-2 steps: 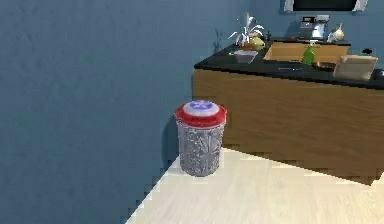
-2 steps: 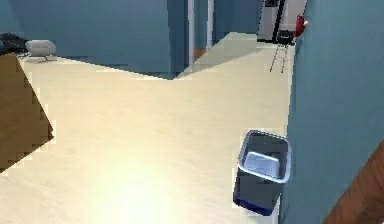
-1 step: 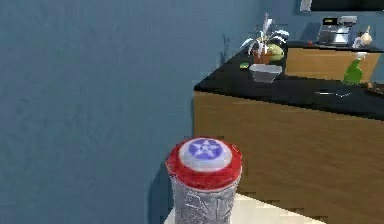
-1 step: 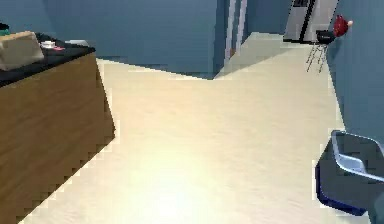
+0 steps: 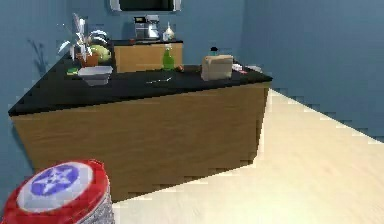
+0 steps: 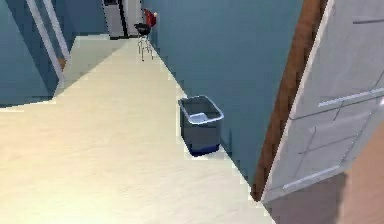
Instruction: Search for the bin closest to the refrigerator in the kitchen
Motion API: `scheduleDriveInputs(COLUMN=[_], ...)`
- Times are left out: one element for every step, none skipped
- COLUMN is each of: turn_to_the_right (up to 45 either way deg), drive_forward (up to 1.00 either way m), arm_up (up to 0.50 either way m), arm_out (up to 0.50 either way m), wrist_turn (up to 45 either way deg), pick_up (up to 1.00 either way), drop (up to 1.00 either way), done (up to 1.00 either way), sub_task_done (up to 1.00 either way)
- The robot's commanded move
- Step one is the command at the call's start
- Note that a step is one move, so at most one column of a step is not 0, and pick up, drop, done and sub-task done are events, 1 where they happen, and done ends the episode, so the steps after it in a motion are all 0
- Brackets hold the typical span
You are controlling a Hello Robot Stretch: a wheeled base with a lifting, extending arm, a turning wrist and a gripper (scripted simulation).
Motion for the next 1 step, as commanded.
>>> scheduleDriveInputs(turn_to_the_right=[45.0], drive_forward=[0.00], arm_up=[0.00], arm_out=[0.00], wrist_turn=[0.0], pick_up=[0.00], drop=[0.00], done=[0.00], sub_task_done=[0.00])
